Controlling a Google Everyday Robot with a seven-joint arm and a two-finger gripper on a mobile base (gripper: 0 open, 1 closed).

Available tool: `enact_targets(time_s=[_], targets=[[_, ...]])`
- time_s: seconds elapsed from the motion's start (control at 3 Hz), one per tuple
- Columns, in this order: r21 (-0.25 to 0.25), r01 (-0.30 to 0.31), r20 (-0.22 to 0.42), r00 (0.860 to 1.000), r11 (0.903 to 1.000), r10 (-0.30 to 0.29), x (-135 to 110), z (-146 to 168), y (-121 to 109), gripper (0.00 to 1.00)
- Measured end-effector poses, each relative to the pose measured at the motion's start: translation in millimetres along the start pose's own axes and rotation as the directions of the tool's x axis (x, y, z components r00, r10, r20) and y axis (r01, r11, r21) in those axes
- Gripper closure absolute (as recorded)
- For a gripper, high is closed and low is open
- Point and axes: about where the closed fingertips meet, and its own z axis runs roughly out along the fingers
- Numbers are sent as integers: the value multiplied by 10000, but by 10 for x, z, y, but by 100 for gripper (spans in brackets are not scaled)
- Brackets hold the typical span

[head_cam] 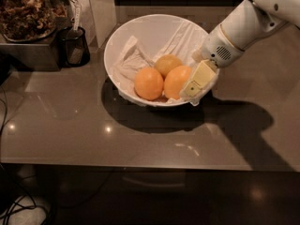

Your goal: Pick orange from white bowl

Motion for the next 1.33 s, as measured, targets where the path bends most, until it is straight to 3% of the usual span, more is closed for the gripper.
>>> enact_targets(time_s=[1.0, 1.33], targets=[[-440, -52, -57, 10000, 9990, 50, -91, 151, 92, 6], [-299, -22, -47, 10000, 9996, 21, -141, 236, 146, 16]])
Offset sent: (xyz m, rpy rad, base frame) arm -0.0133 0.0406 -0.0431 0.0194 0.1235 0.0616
